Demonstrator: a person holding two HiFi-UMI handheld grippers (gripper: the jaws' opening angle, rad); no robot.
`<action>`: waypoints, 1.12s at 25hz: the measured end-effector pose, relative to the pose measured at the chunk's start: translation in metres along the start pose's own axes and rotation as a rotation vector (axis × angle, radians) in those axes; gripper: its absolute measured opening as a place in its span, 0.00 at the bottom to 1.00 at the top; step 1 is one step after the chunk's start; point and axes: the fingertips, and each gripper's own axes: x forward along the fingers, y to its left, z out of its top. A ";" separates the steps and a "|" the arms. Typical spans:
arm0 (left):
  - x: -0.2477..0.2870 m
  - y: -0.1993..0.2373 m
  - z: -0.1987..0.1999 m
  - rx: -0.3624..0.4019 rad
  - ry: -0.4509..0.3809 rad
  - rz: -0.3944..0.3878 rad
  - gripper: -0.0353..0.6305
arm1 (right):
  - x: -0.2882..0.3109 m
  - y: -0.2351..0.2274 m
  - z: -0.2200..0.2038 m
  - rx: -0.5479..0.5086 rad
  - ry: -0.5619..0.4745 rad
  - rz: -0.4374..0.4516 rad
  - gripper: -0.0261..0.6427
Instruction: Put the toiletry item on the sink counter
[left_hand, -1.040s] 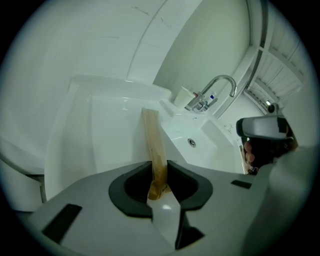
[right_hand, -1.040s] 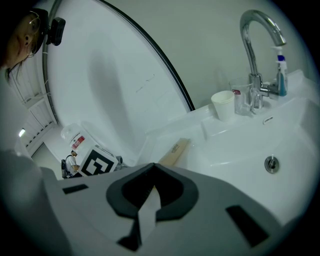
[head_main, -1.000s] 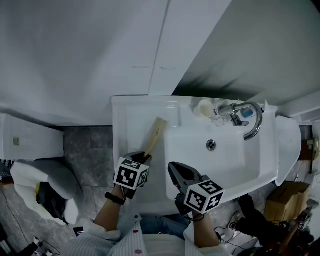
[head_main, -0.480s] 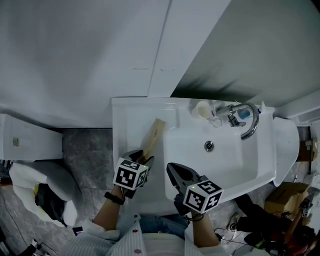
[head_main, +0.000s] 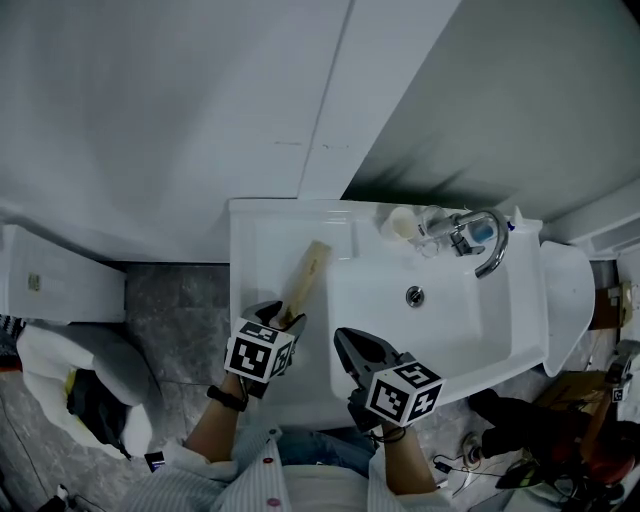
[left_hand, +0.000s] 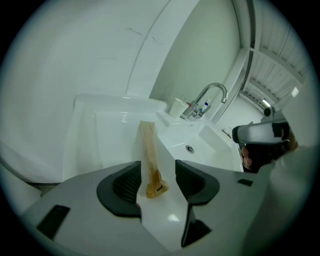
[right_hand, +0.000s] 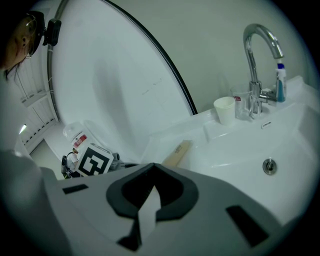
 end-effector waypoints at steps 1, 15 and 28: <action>-0.003 0.000 0.001 0.001 -0.006 0.001 0.38 | -0.001 0.002 0.000 -0.004 -0.003 0.000 0.06; -0.061 -0.025 0.022 0.014 -0.179 -0.019 0.38 | -0.029 0.038 0.004 -0.080 -0.104 0.022 0.06; -0.139 -0.074 0.065 0.081 -0.371 -0.115 0.28 | -0.051 0.068 0.021 -0.148 -0.215 0.049 0.06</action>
